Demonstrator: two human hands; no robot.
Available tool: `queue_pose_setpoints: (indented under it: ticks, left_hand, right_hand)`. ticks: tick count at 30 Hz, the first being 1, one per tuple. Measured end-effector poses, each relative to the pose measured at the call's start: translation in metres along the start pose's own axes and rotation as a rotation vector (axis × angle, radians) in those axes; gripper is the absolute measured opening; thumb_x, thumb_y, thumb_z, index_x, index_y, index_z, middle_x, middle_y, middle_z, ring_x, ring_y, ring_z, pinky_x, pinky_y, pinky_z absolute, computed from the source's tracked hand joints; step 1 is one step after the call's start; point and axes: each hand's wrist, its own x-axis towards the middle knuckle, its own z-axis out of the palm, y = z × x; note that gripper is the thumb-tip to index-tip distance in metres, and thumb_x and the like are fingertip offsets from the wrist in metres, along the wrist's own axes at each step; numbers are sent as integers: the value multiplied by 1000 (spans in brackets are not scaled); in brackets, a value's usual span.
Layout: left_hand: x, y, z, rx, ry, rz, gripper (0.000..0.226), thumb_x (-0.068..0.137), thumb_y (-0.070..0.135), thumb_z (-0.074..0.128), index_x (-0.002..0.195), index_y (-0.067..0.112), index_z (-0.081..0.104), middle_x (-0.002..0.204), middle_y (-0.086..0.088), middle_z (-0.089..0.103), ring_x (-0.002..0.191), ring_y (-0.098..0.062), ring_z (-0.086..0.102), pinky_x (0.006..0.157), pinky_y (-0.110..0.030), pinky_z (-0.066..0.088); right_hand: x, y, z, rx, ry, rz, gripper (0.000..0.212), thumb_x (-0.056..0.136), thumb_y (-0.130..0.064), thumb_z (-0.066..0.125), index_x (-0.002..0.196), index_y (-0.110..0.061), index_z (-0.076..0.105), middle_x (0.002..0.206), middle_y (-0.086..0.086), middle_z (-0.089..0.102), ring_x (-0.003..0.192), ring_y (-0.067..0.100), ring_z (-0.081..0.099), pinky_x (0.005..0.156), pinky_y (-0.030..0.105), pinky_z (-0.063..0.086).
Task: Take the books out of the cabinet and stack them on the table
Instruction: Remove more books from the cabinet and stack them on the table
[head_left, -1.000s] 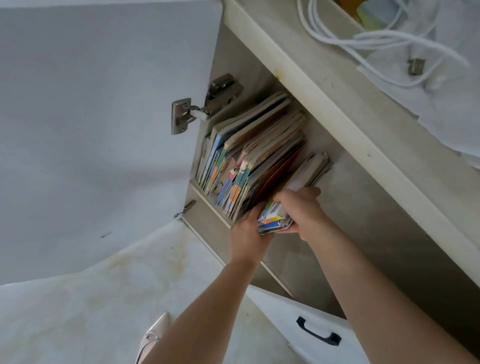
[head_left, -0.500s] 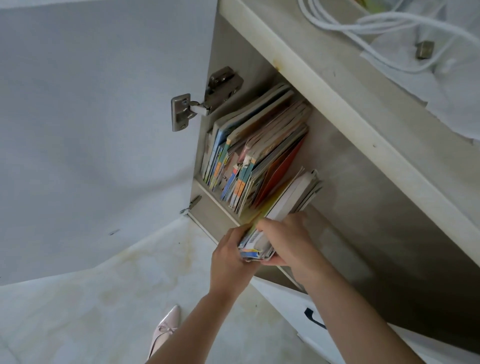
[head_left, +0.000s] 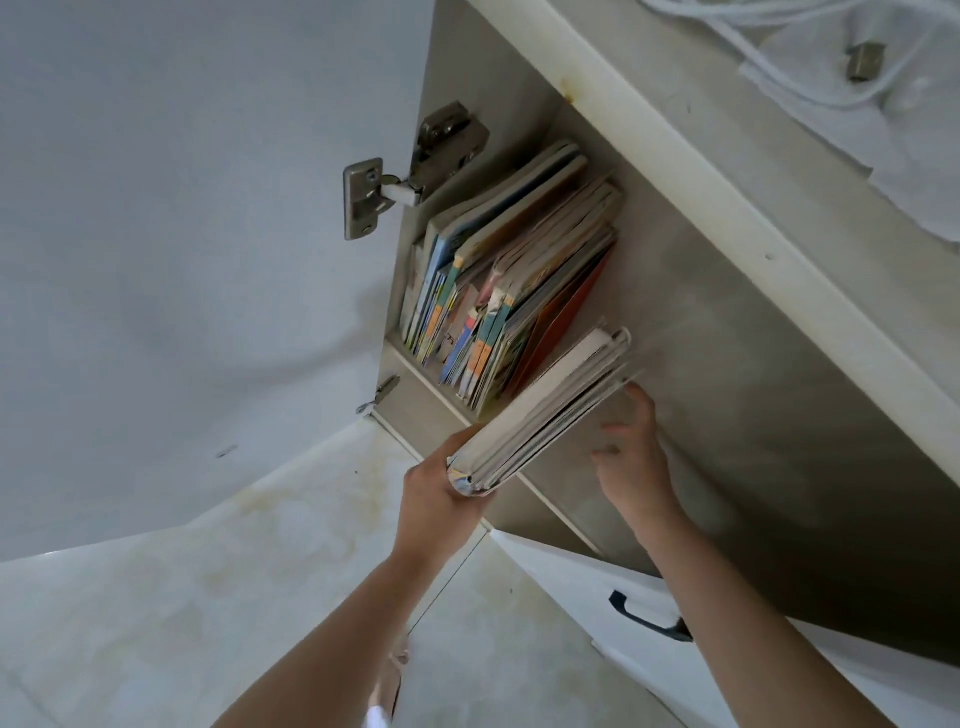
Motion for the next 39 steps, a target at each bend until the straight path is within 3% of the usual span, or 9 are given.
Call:
queue_pose_setpoints:
  ticks: [4, 9, 15, 19, 24, 30, 33, 35, 39]
  left_hand:
    - [-13, -19, -18, -31, -50, 50, 59, 70, 7, 83, 114, 40, 62, 95, 21, 71, 87, -3, 69, 73, -12, 54]
    - [-22, -43, -34, -42, -82, 50, 44, 71, 2, 83, 107, 22, 68, 94, 16, 72, 86, -8, 71, 73, -14, 55]
    - [-17, -54, -42, -76, -133, 12, 50, 72, -5, 80, 118, 9, 66, 110, 1, 73, 101, -14, 69, 88, -24, 54]
    - [-16, -60, -47, -43, -126, -21, 49, 72, -3, 79, 115, 16, 67, 108, 7, 72, 99, -9, 69, 87, -24, 55]
    - [-24, -47, -49, -6, -122, -163, 33, 73, 6, 82, 92, 26, 63, 75, 37, 65, 76, 16, 62, 66, 0, 44]
    - [-29, -41, -65, 31, -134, -247, 26, 71, 12, 84, 91, 19, 69, 72, 41, 63, 75, 19, 60, 66, 2, 41]
    - [-51, -29, -85, -6, -192, -328, 40, 66, 19, 89, 64, 51, 64, 56, 47, 53, 64, 26, 55, 61, 3, 41]
    - [-63, -6, -101, -48, -224, -427, 41, 31, 53, 94, 43, 63, 55, 47, 49, 45, 57, 30, 50, 59, 4, 40]
    - [-76, 28, -127, 128, -138, -97, 62, 62, 33, 89, 104, 61, 54, 101, 35, 64, 94, 13, 62, 78, -5, 46]
  right_hand:
    - [12, 15, 12, 23, -107, -166, 81, 76, 12, 70, 142, -21, 34, 141, 3, 49, 123, 16, 54, 102, 36, 49]
    - [10, 17, 17, 115, -216, -220, 90, 61, -11, 88, 138, -10, 40, 135, 13, 52, 126, 29, 51, 101, 43, 49]
    - [14, 23, 11, 107, -160, -392, 96, 39, -34, 93, 121, -42, 42, 115, 1, 57, 105, 32, 59, 86, 63, 50]
    - [14, 21, 13, 81, -163, -430, 91, 45, -24, 91, 124, -37, 47, 108, -8, 62, 99, 15, 63, 89, 55, 52]
    - [1, 28, 17, -79, -58, -502, 75, 66, -14, 86, 130, -24, 49, 130, 0, 57, 124, 18, 51, 106, 40, 43]
    - [-20, 37, 24, -47, -42, -526, 60, 73, -11, 81, 124, -20, 53, 123, 1, 60, 119, 18, 54, 100, 44, 46]
    - [-48, 39, 23, -3, -51, -524, 61, 75, -5, 79, 127, -21, 51, 125, 1, 59, 119, 14, 55, 102, 38, 46]
    - [-68, 37, 19, 18, -56, -537, 60, 75, -4, 77, 126, -23, 51, 122, 0, 60, 117, 9, 55, 100, 31, 47]
    - [-111, 24, 2, 128, -84, -514, 52, 78, -11, 77, 119, -29, 50, 113, -10, 62, 110, -3, 56, 93, 13, 43]
